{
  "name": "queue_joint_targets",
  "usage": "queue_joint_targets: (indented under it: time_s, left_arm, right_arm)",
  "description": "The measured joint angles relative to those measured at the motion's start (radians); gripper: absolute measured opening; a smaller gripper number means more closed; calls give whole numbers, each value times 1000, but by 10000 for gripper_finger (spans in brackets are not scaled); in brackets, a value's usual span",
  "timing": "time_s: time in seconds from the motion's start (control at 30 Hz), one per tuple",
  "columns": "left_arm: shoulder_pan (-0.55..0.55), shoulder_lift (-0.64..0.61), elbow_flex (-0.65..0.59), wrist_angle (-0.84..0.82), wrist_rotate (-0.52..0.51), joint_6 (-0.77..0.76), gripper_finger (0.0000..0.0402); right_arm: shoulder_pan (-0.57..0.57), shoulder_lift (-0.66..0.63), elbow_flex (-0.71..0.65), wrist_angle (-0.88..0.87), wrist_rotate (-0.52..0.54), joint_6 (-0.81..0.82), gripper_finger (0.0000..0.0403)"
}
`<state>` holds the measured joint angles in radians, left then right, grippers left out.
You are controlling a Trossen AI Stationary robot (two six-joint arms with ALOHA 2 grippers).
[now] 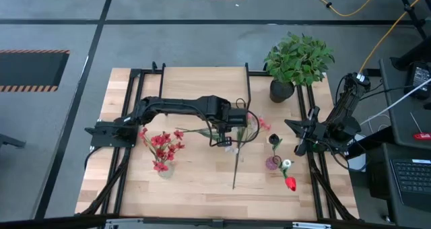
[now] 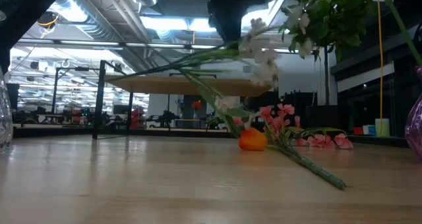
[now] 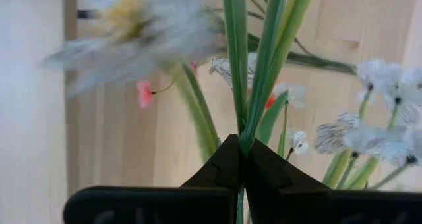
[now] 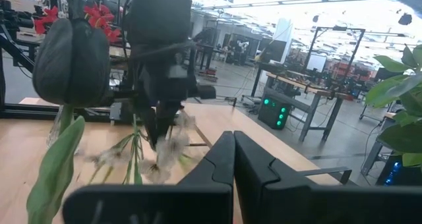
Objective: Pick and place flowers into a vace then onto a shelf
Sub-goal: Put the white flowers into the transparent vase
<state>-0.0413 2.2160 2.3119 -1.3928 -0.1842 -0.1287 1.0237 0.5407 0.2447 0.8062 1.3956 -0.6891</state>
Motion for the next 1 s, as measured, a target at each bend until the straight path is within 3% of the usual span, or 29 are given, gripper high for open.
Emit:
queue_joint_targets:
  time_s: [1.0]
  left_arm:
    - [0,57,1,46,2,12,6]
  right_arm:
    - [0,0,0,-9,0,0,5]
